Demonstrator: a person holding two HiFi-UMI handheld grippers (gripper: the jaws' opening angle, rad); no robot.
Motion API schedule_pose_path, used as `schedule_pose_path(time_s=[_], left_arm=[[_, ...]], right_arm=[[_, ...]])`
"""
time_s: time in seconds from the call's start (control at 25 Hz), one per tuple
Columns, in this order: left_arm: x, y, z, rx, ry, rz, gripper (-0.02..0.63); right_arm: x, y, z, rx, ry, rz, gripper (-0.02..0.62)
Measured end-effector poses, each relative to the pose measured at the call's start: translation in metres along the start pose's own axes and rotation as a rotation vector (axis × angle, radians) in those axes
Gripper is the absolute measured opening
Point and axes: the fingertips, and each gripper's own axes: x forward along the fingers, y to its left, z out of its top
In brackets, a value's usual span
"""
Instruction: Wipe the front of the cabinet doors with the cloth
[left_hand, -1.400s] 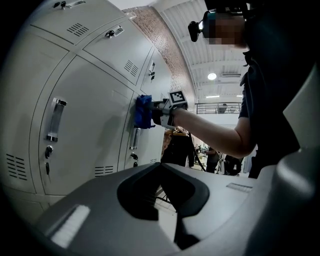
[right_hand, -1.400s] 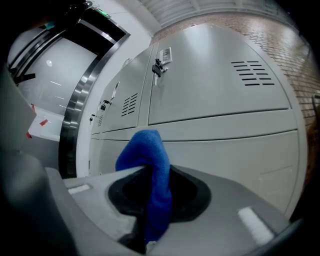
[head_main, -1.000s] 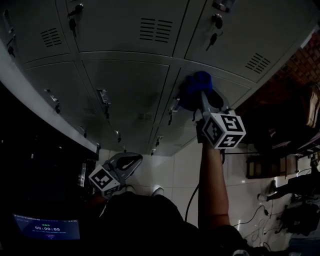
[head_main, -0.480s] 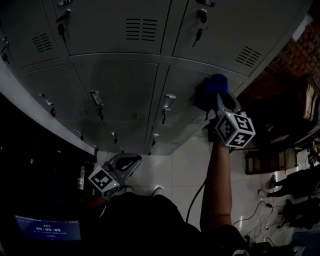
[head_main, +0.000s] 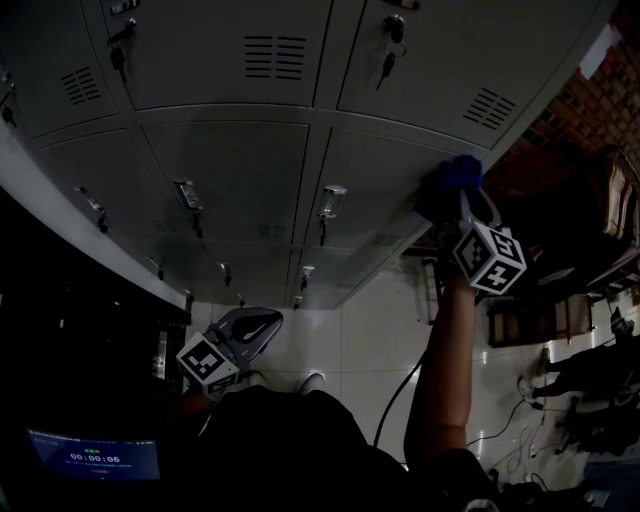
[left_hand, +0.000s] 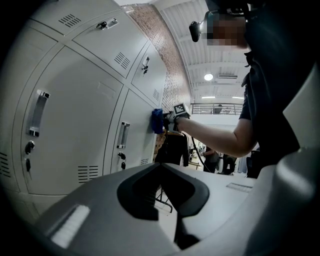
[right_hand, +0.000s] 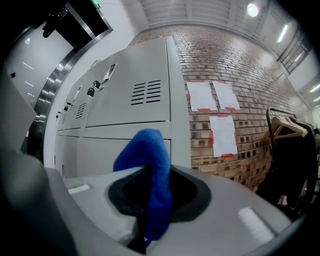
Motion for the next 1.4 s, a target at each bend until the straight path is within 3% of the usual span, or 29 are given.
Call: schedule_pose_path(time_s=[0.52, 0.88, 1.2, 1.4], left_arm=[[-0.009, -0.009, -0.008, -0.003, 0.006, 0.011, 0.000], [-0.026, -0.016, -0.010, -0.009, 0.005, 0.046, 0.000], [-0.047, -0.013, -0.018, -0.030, -0.002, 0.102, 0.000], [-0.057, -0.011, -0.020, -0.035, 0.001, 0.123, 0.000]], right_arm=[[-0.013, -0.020, -0.004, -0.007, 0.000, -0.051, 0.067], [-0.028, 0.061, -0.002, 0.065, -0.068, 0.120, 0.067], [-0.001, 0.159, -0.025, 0.038, -0.029, 0.310, 0.067], [0.017, 0.200, -0.035, 0.028, -0.007, 0.380, 0.067]])
